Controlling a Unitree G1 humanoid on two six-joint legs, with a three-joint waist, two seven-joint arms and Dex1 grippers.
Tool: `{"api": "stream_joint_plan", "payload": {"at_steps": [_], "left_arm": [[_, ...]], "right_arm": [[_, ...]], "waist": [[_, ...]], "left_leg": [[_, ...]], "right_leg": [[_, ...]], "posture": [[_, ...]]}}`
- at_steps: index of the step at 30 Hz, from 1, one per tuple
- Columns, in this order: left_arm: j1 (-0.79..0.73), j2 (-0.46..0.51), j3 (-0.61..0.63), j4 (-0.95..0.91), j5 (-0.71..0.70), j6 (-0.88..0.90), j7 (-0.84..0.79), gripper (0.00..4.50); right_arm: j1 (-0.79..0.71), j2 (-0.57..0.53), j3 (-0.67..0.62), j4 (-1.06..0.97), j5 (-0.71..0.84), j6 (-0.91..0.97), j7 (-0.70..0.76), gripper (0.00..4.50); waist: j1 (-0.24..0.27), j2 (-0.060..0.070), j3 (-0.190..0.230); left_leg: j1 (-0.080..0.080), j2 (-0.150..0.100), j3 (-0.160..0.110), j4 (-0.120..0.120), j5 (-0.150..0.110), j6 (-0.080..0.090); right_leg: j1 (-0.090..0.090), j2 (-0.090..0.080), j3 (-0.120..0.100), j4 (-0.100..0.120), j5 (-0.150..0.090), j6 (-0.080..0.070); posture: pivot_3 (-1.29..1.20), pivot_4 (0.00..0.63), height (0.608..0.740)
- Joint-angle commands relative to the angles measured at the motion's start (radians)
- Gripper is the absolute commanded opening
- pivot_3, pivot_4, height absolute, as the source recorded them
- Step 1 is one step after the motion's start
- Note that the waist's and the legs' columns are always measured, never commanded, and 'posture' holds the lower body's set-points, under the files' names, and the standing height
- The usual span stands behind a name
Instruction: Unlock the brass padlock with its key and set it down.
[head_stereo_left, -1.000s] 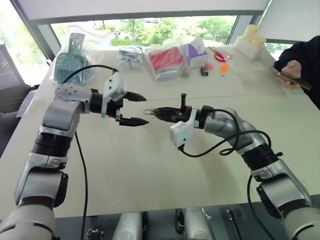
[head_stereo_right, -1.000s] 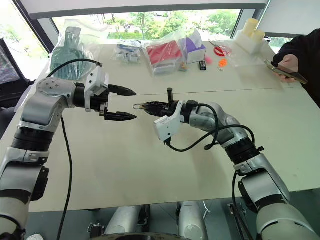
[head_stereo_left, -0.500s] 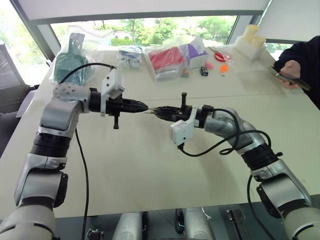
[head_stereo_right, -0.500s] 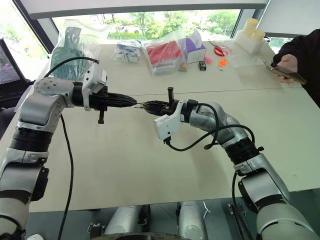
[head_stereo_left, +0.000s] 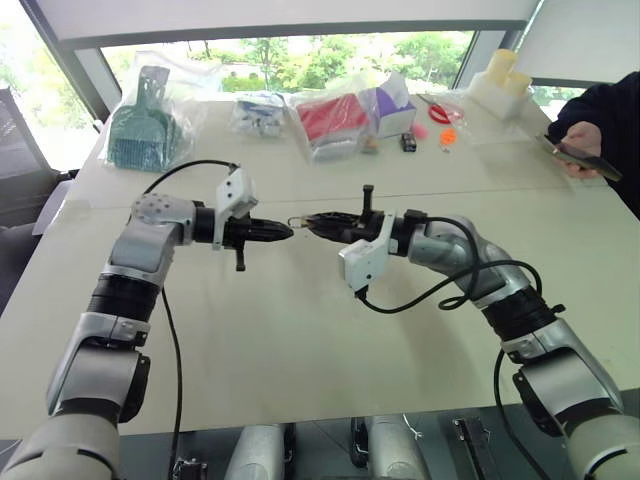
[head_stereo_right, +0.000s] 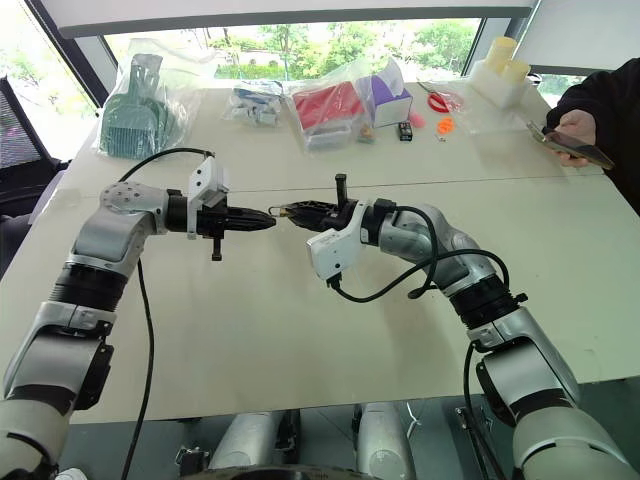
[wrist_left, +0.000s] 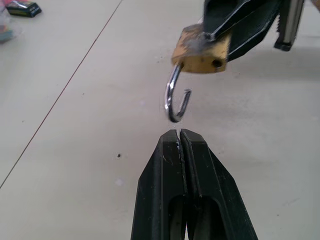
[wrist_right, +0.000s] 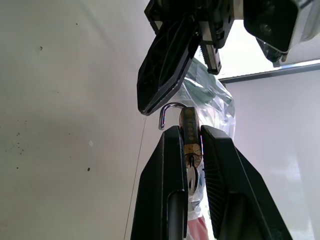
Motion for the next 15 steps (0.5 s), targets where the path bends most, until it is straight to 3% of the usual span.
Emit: {"api": "stream_joint_plan", "payload": {"at_steps": [1,15], "left_arm": [[-0.045,-0.012,0.043,0.014,-0.015,-0.018,0.02,0.02],[0.084,0.107,0.0,-0.172,-0.034,0.09,-0.14,0.02]], "right_arm": [[-0.009,0.008,-0.018,-0.051,0.025,0.003,0.006,0.0],[-0.014,0.015,-0.023,-0.049,0.022,0.011,0.009,0.0]], "waist": [[0.001,0.0,0.0],[0.003,0.0,0.0]], "left_leg": [[0.0,0.0,0.0,0.0,0.0,0.0],[0.001,0.0,0.0,0.0,-0.001,0.002]], "right_leg": [[0.0,0.0,0.0,0.0,0.0,0.0],[0.0,0.0,0.0,0.001,0.0,0.0]], "posture": [[0.0,0.15,0.74],[0.0,0.15,0.74]]}}
